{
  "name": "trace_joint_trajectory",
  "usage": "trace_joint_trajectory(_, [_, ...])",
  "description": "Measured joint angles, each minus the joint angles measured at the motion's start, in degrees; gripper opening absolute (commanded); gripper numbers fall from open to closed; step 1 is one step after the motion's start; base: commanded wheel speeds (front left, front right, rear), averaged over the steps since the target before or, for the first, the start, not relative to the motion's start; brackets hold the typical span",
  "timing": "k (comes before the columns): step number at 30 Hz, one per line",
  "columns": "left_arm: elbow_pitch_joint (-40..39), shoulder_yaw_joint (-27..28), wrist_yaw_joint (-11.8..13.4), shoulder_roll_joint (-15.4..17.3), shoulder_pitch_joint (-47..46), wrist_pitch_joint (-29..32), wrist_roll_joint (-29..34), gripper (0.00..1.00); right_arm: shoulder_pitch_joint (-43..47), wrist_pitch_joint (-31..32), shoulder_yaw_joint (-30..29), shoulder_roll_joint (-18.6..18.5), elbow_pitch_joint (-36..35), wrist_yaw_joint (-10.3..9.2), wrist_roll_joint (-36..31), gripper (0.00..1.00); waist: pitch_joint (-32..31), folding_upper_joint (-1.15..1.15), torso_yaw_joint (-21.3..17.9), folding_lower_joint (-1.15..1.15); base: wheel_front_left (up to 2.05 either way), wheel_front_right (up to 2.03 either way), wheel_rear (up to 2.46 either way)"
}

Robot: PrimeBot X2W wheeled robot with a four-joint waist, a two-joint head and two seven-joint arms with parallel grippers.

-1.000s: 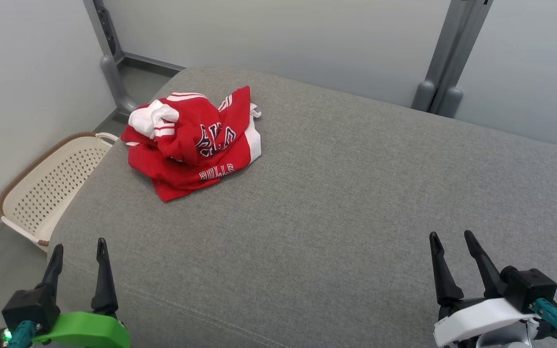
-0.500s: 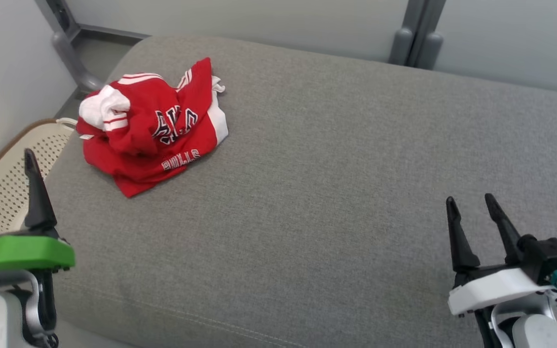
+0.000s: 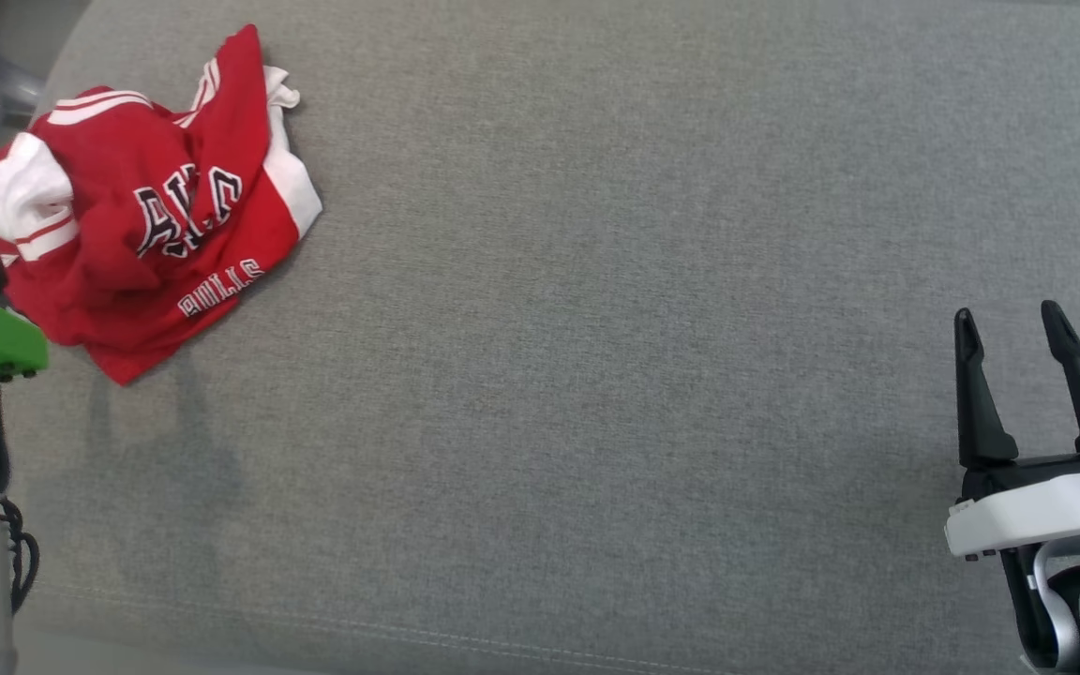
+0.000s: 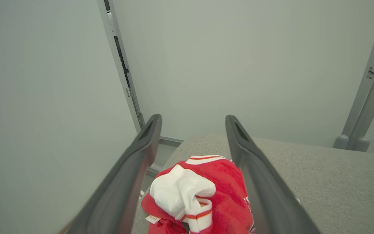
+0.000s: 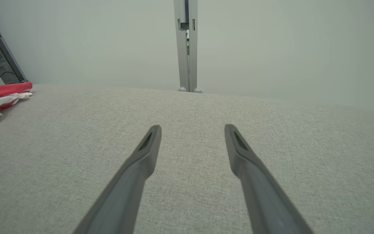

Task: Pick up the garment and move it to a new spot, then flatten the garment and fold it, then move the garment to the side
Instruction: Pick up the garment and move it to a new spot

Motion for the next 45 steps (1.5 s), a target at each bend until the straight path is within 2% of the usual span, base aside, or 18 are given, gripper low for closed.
trace_joint_trajectory(11, [15.43, 0.88, -2.96, 4.14, -9.11, 2.96, -2.77, 1.00, -1.05, 0.76, -2.91, -1.77, -2.61, 0.00, 0.02, 1.00, 6.24, 0.00, -4.26, 0.00, 0.00, 0.00, 0.00])
trace_joint_trajectory(20, [27.04, -1.57, -5.94, 4.06, -13.78, 8.32, -5.27, 1.00, -1.66, 1.24, -3.68, -2.22, -3.68, 0.00, 0.05, 1.00, 9.19, 0.00, -5.74, 0.00, 0.00, 0.00, 0.00])
trace_joint_trajectory(26, [33.25, -3.19, -6.80, 3.87, -15.32, 13.73, -7.83, 1.00, -1.78, 1.24, -2.86, -1.82, -3.46, 0.00, 0.04, 1.00, 9.03, 0.00, -5.98, 0.00, 0.00, 0.00, 0.00])
trace_joint_trajectory(27, [33.98, -3.63, -6.93, 3.86, -15.42, 14.80, -7.93, 0.88, -1.80, 1.24, -2.78, -1.81, -3.37, 0.00, 0.04, 1.00, 8.95, 0.00, -6.04, 0.00, 0.00, 0.00, 0.00])
trace_joint_trajectory(28, [34.75, -3.98, -6.98, 3.82, -15.56, 15.70, -8.43, 0.43, -1.82, 1.23, -2.71, -1.80, -3.23, 0.00, 0.04, 1.00, 8.84, 0.00, -6.11, 0.00, 0.00, 0.00, 0.00])
trace_joint_trajectory(29, [35.12, -4.37, -7.01, 3.79, -15.68, 16.05, -8.75, 0.04, -1.87, 1.23, -2.68, -1.80, -3.10, 0.00, 0.04, 1.00, 8.73, 0.00, -6.19, 0.00, 0.00, 0.00, 0.00])
trace_joint_trajectory(30, [35.38, -4.53, -7.02, 3.80, -15.82, 15.99, -9.14, 0.00, -1.97, 1.21, -2.66, -1.80, -3.07, 0.00, 0.04, 1.00, 8.63, 0.00, -6.25, 0.00, 0.00, 0.00, 0.00])
trace_joint_trajectory(32, [36.15, -4.92, -7.15, 3.85, -16.06, 15.75, -9.89, 0.00, -1.99, 1.18, -2.56, -1.76, -3.02, 0.00, 0.04, 1.00, 8.45, 0.00, -6.33, 0.00, 0.00, 0.00, 0.00])
trace_joint_trajectory(45, [36.76, -5.06, -6.66, 6.21, -19.45, 2.67, -8.57, 0.00, -2.13, -0.43, -0.84, -0.02, 0.38, 0.00, 0.45, 1.00, 4.39, 0.00, -6.66, 0.00, 0.00, 0.00, 0.00])
